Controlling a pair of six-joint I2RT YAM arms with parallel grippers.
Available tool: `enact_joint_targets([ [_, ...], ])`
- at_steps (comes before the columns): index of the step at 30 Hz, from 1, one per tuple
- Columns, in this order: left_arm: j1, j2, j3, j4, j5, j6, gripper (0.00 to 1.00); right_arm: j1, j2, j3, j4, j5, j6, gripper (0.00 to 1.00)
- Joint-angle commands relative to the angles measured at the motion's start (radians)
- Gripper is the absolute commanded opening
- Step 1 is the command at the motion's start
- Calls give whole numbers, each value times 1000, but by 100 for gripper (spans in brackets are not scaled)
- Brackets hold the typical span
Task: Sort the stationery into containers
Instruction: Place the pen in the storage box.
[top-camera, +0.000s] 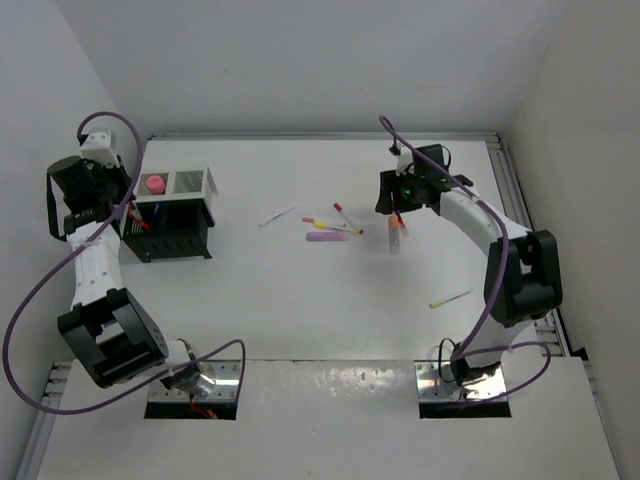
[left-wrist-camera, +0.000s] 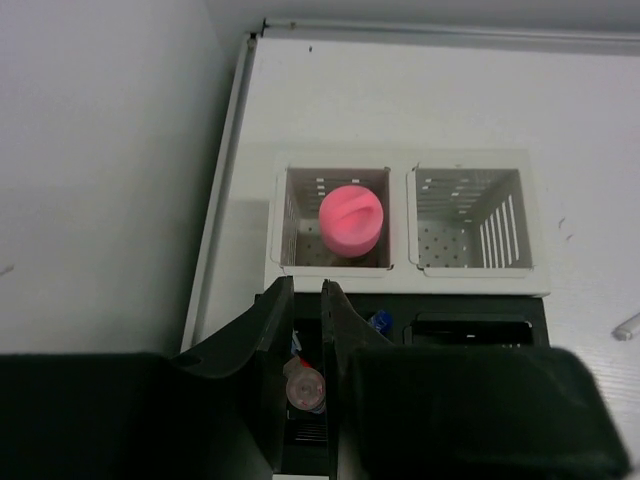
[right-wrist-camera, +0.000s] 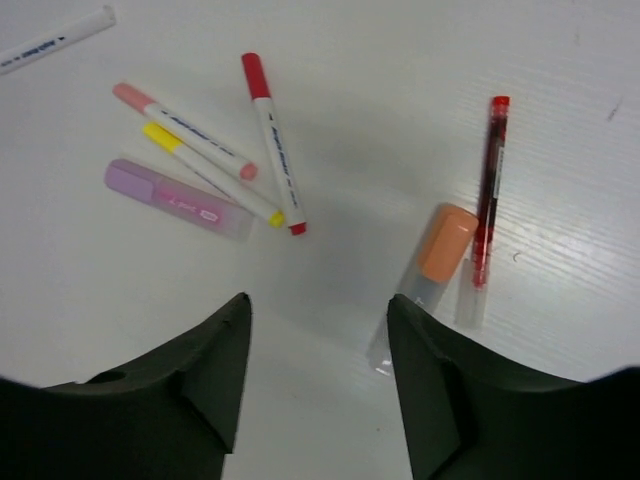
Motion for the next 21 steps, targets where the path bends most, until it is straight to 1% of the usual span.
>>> enact_joint_targets([
  [1,16,29,-6,70,-8,2,0,-36,10,-9,54,-6,-40,53],
  [3,14,44,-15,75,-5,-19,0,-48,24,-8,57,-8,-51,50],
  [4,16,45,-23,88,-5,-24,0,-64,39,-6,60,-18,-66,46],
  [5,19,47,-39,95,-5,-27,2,-67,49,-6,63,-21,-74,44],
  [8,22,49,-53,93,10,-31,38,-88,98,17,49,-32,-109,37],
  [9,22,46,-52,87,16,-31,57,-97,113,33,43,-34,-117,36],
  [11,22,41,-49,75,19,-36,68,-107,157,56,22,-26,-138,31],
  [14,19,19,-49,75,36,-42,72,-113,194,63,28,-5,-155,28],
  [18,16,-7,-55,78,70,-44,73,-114,222,63,54,15,-180,28],
  [21,16,-17,-56,73,87,-48,73,-116,253,95,65,26,-172,28],
])
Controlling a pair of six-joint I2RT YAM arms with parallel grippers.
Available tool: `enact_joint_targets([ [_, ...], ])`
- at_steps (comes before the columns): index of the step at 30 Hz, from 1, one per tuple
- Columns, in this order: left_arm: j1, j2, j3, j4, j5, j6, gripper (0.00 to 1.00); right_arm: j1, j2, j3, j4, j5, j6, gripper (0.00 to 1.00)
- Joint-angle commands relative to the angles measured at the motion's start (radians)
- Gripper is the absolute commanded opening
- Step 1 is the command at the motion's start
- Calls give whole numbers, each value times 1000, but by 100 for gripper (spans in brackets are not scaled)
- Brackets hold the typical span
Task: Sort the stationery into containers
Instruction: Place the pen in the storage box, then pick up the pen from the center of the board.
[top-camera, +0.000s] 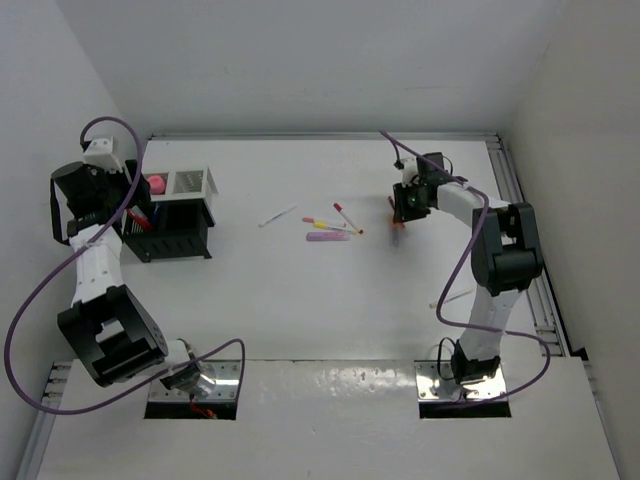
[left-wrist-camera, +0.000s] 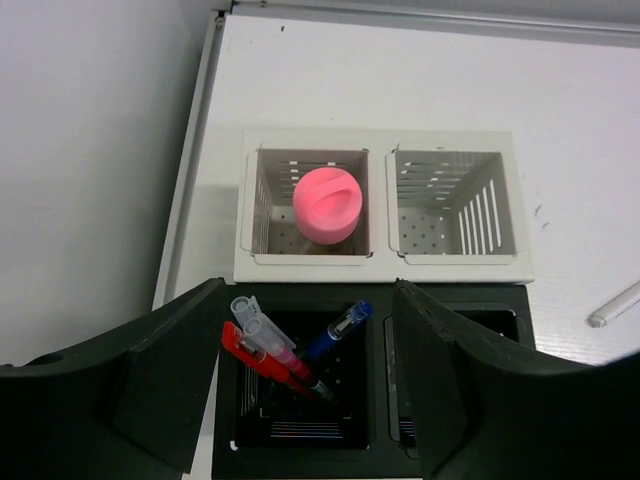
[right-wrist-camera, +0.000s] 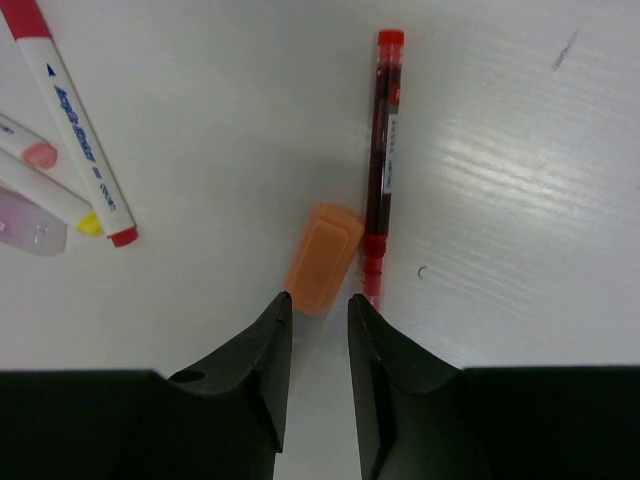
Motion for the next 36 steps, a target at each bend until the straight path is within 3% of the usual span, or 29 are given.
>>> enact_joint_targets([
  [1,6,-48,-2,38,46,-12,73,2,31,96,53,20,-14,28],
  [8,7,-48,5,23,46,-19,76,11,132,236,53,52,34,29],
  [12,7,-49,15,20,51,-23,82,21,199,307,47,92,32,26],
  [25,6,-55,41,12,67,-52,86,37,293,360,1,165,-44,24],
  [36,4,-63,51,3,92,-57,87,32,312,368,-88,208,-158,6],
])
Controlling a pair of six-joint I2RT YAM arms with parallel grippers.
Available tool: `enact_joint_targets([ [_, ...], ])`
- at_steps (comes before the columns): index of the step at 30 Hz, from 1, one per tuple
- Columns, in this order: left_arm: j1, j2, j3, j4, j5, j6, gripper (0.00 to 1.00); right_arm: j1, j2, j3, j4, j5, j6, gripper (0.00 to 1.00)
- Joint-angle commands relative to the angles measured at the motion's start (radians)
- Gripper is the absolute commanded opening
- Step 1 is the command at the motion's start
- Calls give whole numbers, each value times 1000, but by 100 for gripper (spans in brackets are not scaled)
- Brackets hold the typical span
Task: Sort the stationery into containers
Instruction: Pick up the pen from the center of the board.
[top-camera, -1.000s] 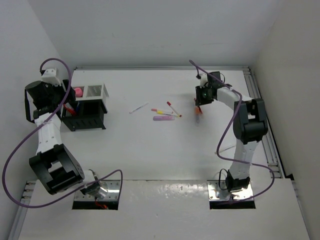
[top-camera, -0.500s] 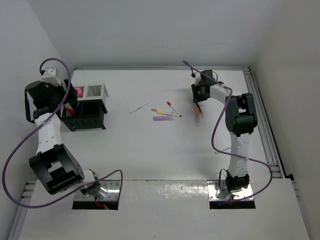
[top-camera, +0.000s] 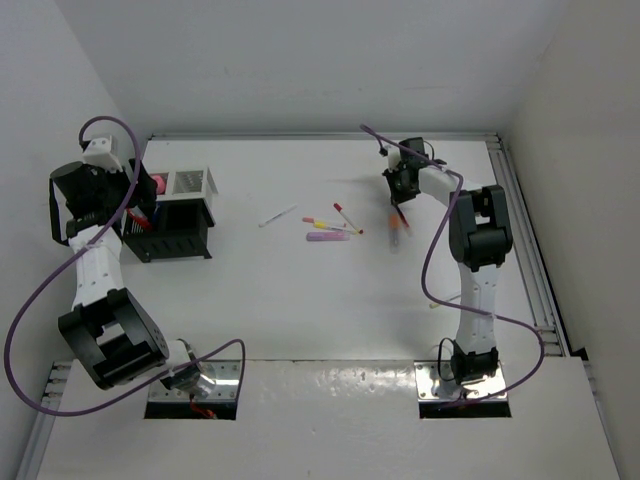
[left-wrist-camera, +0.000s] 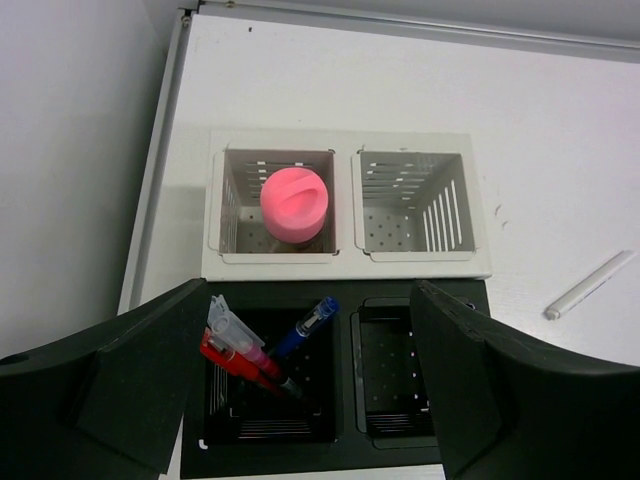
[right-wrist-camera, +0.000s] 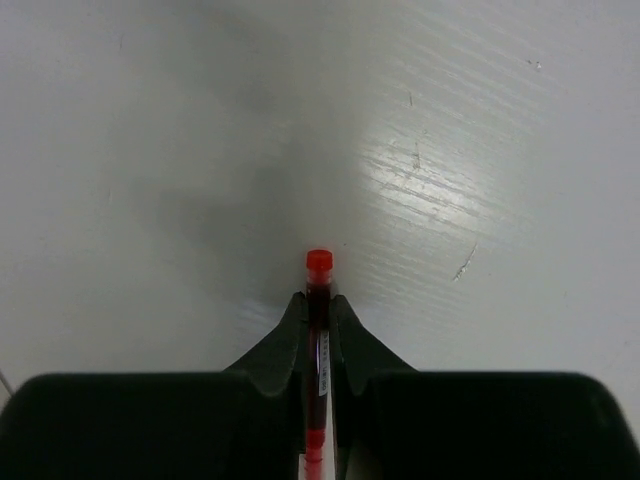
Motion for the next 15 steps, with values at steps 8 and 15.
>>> enact_joint_targets([
  [8,-5,-54,160,199,328,68,86,-72,-157,17,-107,-61,-37,0],
  [15,-317,-85,374,-347,468,994,87,-62,-381,50,-315,-429,-2,0],
])
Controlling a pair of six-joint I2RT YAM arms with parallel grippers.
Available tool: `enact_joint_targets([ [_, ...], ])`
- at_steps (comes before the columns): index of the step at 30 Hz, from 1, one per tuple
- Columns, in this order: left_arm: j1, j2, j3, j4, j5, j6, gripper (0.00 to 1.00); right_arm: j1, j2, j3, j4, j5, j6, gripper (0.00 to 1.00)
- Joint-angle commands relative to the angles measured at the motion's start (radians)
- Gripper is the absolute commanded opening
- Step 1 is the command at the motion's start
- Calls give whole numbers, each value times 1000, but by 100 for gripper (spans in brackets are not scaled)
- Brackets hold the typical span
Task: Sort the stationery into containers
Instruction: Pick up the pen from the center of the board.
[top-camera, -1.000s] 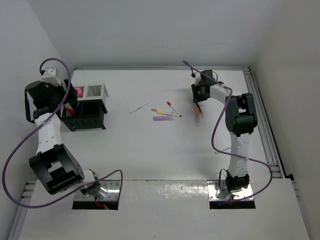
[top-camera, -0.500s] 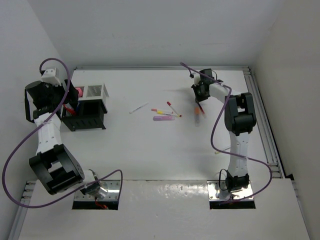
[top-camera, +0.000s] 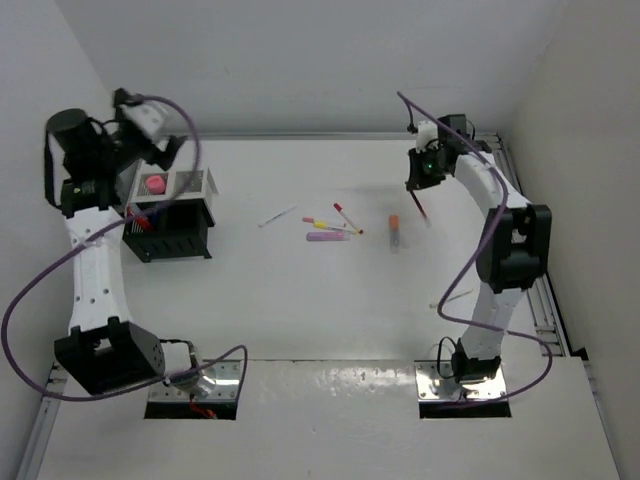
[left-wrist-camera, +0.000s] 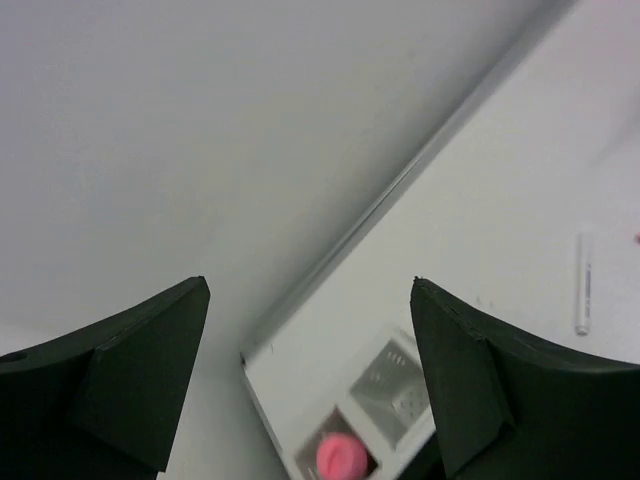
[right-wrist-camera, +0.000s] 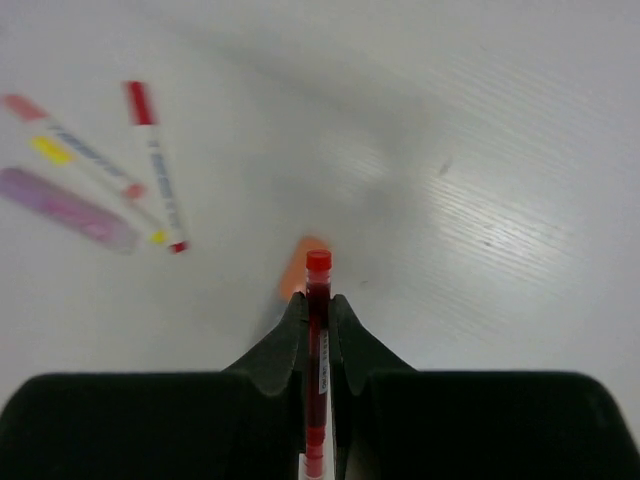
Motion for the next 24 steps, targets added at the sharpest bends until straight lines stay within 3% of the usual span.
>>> enact_joint_targets([
  [1,-211,-76,9,-350,60,613,89,70,-175,23,-97,-239,31,0],
  [2,-268,-93,-14,-390,37,698,90,84,-197,12,-97,-254,50,0],
  [3,-403,-139,-79,-417,4,846,91,102,-229,1,-95,-276,105,0],
  [5,-513,-193,-167,-426,-71,936,94,142,-249,-17,-91,-346,159,0],
  [6,-631,-254,-249,-416,-94,992,95,157,-255,-20,-86,-369,220,0],
  [9,-847,-334,-363,-374,-167,1059,97,202,-268,-39,-63,-472,329,0],
  [14,-1127,-343,-394,-299,-289,1050,95,266,-294,-140,53,-598,554,0],
  [18,-1260,-303,-399,-215,-379,1018,93,306,-312,-215,147,-636,703,0],
  [24,-1336,-233,-384,-196,-413,995,91,347,-350,-303,265,-670,880,0],
])
